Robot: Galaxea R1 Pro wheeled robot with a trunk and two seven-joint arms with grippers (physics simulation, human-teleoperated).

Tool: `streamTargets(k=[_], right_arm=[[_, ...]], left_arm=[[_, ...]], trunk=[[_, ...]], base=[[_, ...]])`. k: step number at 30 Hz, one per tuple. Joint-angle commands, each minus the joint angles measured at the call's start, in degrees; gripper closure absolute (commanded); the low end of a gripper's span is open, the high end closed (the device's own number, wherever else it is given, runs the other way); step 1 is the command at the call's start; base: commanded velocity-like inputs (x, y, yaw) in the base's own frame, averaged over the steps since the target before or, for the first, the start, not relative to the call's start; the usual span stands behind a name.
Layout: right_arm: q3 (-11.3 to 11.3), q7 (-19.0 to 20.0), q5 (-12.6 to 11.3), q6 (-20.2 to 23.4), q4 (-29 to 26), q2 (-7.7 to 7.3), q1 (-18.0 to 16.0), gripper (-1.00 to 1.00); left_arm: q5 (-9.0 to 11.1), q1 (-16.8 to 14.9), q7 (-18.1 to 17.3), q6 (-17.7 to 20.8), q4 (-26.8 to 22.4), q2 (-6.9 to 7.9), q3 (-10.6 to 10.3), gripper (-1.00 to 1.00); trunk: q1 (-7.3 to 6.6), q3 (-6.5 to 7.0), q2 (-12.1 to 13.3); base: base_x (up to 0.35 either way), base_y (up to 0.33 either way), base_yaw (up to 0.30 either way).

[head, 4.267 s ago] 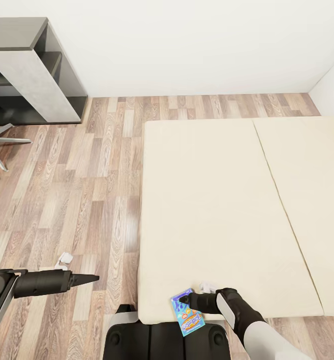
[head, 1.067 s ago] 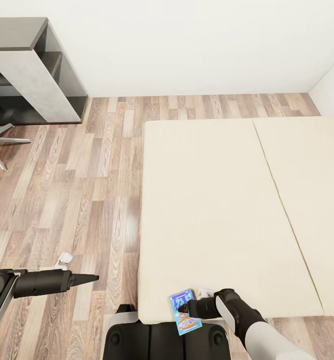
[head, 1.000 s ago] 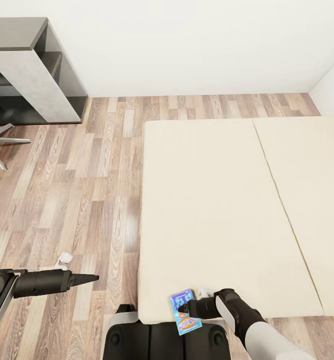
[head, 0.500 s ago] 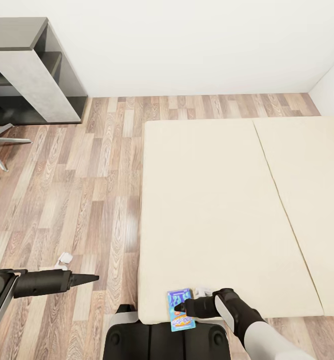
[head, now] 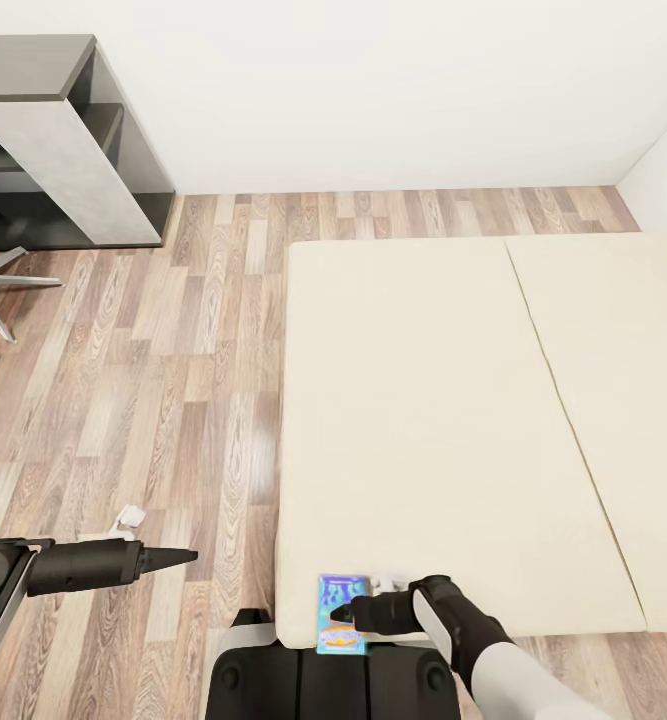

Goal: Put all the toys in the child's room - the three board games (two on the bed and one on the table), the two jigsaw puzzles on the table, and the tennis ball on the table - inside the toy box on the table in the child's room.

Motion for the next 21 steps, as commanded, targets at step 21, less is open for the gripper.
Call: streamTargets(k=[21], right_arm=[[0.32,-0.16,-0.5,0.14,-3.05,3.23,-0.02,-1.0]], left_arm=[[-0.04,-0.01,-0.23,0.59,-0.02,0.01,-0.04,-1.0]], trunk=[[0.02,-0.04,-0.06]], base=[[0.0,0.0,0.0]])
